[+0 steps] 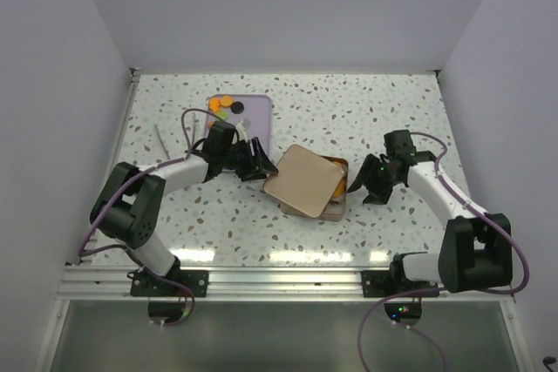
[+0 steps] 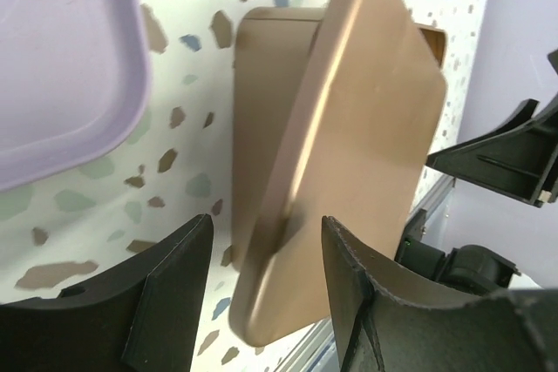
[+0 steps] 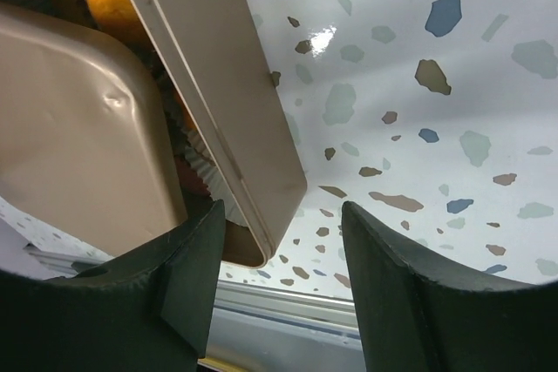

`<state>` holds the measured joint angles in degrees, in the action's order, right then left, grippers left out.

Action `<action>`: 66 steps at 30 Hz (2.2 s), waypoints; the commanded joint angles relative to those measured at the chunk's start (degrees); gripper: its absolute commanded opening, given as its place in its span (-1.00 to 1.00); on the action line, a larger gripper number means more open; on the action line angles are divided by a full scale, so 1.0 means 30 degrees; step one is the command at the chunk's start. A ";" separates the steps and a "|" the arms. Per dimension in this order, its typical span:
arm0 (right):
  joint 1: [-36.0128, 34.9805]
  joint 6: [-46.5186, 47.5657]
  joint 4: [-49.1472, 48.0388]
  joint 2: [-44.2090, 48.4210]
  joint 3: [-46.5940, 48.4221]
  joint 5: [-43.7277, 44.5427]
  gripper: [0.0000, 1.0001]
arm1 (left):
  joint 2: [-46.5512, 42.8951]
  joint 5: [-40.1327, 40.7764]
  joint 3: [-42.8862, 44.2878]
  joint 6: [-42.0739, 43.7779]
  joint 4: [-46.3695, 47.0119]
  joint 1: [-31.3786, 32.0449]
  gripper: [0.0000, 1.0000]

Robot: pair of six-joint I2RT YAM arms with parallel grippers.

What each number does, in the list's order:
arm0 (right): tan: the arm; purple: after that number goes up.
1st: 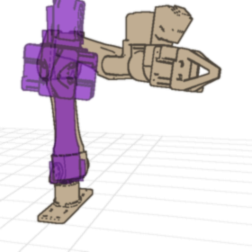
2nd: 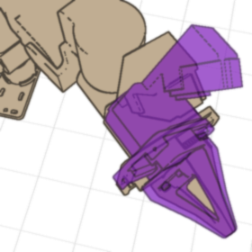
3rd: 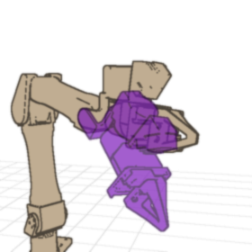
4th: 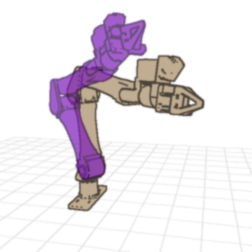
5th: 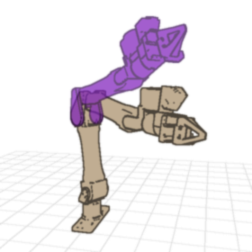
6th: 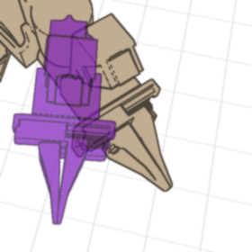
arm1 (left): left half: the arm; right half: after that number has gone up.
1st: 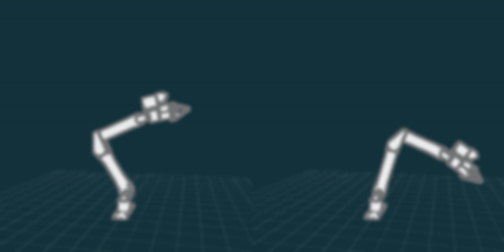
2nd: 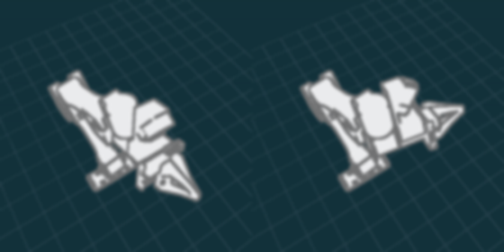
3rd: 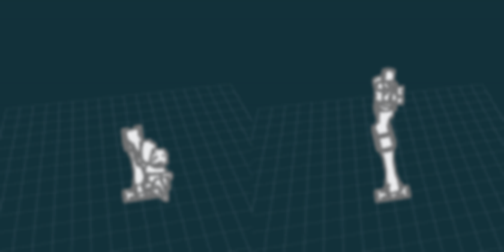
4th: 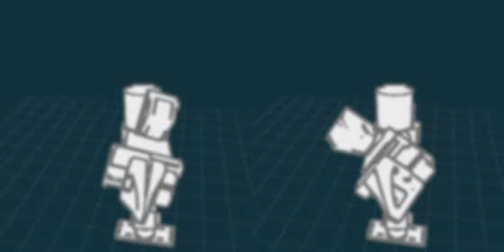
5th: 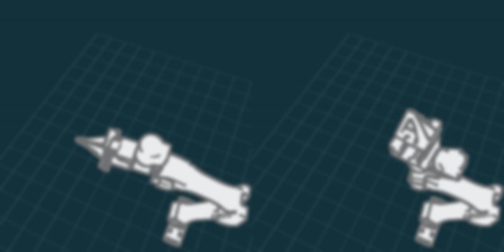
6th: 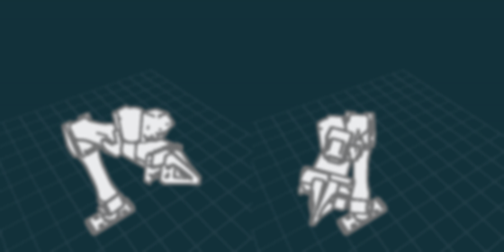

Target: Pack the cookies

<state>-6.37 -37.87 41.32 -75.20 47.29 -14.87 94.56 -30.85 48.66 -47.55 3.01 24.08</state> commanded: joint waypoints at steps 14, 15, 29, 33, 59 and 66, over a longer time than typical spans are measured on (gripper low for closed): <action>0.1655 0.1109 -0.0618 -0.0040 -0.1230 -0.0313 -0.19 | -0.1785 0.2695 0.1034 0.0733 -0.3784 0.0968 0.15; 0.1684 0.1080 -0.0793 -0.0157 -0.1318 -0.0490 -0.21 | -0.1756 0.2754 0.1063 0.0704 -0.3785 0.1085 0.15; 0.1655 0.0699 -0.3577 -0.1564 -0.3017 -0.2834 -0.36 | -0.1580 0.3339 0.1123 -0.0204 -0.3902 0.2198 0.13; 0.1655 0.0581 -0.4017 -0.1916 -0.3048 -0.3127 -0.39 | -0.1580 0.3399 0.0976 -0.0876 -0.3815 0.2550 0.13; 0.1625 0.0640 -0.4311 -0.2414 -0.2784 -0.3773 -0.52 | -0.0907 0.4601 0.0536 -0.4687 -0.2818 0.5422 0.20; 0.1626 0.0582 -0.4427 -0.2473 -0.2872 -0.3860 -0.56 | -0.0527 0.4658 0.0973 -0.4717 -0.3021 0.5860 0.20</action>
<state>-1.50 -36.12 29.04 -82.19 38.11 -25.15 91.98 -17.30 49.91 -60.95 -7.73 40.56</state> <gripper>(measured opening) 0.229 0.598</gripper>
